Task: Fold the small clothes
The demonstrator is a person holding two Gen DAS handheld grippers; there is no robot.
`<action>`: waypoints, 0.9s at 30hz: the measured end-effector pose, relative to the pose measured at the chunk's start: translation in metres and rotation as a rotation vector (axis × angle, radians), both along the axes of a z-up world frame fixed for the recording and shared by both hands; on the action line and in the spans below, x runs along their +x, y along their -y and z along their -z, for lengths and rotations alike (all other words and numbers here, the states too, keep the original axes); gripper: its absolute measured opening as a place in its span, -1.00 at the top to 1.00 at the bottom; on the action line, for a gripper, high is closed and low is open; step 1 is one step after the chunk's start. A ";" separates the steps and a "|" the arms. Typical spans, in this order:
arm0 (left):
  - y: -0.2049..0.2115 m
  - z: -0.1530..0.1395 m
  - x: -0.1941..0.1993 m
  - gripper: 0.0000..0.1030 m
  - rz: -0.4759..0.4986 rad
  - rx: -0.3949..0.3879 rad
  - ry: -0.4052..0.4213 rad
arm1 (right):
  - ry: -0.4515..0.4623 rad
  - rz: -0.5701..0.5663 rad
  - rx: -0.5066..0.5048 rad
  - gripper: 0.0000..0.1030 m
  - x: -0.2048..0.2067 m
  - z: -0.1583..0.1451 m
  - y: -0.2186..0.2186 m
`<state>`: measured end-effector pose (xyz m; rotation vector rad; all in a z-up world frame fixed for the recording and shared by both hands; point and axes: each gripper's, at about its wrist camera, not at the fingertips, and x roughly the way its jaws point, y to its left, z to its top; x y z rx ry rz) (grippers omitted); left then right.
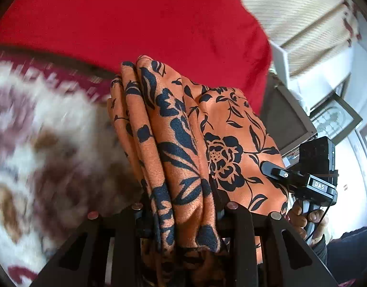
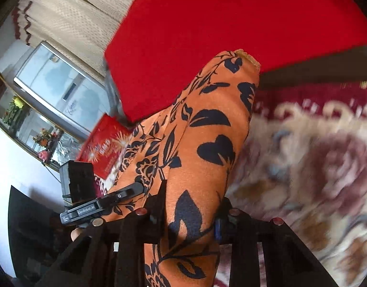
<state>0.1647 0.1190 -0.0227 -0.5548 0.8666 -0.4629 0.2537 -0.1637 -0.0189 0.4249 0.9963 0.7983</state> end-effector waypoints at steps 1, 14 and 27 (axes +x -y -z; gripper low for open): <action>0.007 -0.005 0.004 0.37 0.003 0.004 0.006 | -0.002 0.010 0.004 0.39 0.002 -0.004 0.006; 0.052 0.041 0.031 0.35 0.030 0.091 -0.074 | -0.115 0.075 0.066 0.39 0.029 0.070 0.058; 0.013 0.014 0.033 0.08 0.017 0.050 -0.006 | -0.083 0.172 0.105 0.02 0.019 0.061 0.087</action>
